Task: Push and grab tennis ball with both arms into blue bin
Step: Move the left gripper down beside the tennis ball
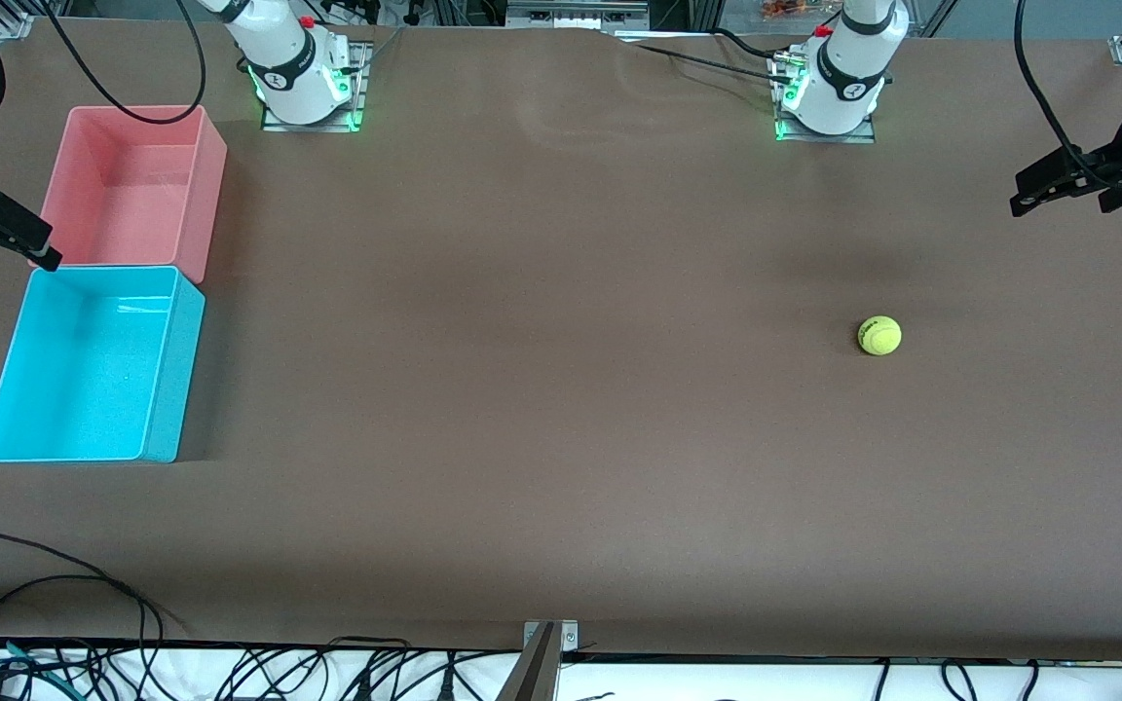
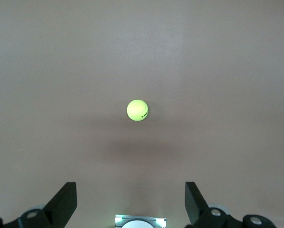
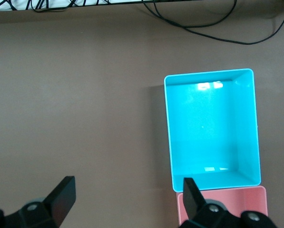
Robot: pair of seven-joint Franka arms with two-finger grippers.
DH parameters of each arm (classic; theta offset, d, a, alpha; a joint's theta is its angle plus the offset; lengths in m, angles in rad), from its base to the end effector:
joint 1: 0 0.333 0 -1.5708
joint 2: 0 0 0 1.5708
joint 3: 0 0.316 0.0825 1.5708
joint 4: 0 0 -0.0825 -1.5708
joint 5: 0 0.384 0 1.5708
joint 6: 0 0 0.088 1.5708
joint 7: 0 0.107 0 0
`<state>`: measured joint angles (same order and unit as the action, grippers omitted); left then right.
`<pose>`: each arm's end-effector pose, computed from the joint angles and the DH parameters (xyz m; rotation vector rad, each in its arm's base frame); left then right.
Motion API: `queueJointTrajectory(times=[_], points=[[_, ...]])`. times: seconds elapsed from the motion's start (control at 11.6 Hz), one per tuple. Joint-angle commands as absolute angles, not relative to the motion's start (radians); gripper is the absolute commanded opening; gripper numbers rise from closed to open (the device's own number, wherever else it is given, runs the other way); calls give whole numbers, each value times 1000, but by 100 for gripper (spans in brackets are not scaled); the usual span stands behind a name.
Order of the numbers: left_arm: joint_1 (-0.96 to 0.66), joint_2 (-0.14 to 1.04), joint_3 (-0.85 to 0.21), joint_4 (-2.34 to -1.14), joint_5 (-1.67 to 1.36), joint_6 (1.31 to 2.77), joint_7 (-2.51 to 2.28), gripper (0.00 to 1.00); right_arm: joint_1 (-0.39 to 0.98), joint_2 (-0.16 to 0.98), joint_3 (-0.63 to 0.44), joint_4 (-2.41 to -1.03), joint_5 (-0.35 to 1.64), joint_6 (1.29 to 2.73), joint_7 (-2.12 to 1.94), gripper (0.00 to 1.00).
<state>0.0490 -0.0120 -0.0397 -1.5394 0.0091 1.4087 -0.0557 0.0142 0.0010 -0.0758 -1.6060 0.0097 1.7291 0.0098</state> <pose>0.5334 0.0059 0.6324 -3.1221 -0.1030 0.1852 0.5689 -0.0342 0.6220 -3.1273 0.1132 -0.1916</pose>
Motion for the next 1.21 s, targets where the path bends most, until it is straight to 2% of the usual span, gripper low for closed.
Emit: queueJointTrajectory(times=[0.0,0.26,0.52,0.78,0.86,1.12], points=[[69,-32,-48,-1548,0,1413,-49,100,17,8,-69,-1585,6,1718,18,100],[77,-72,-43,-1670,15,1494,-51,100,15,8,-71,-1585,8,1718,18,100],[84,-72,-43,-1712,84,1514,-52,100,15,9,-71,-1585,6,1721,18,100],[93,-74,-43,-1828,86,1561,-55,100,14,9,-72,-1585,6,1723,18,100],[100,-75,-41,-1832,86,1565,-46,100,14,9,-72,-1585,8,1721,18,100],[109,-72,-41,-1893,84,1673,-44,100,15,9,-71,-1585,8,1723,18,100]])
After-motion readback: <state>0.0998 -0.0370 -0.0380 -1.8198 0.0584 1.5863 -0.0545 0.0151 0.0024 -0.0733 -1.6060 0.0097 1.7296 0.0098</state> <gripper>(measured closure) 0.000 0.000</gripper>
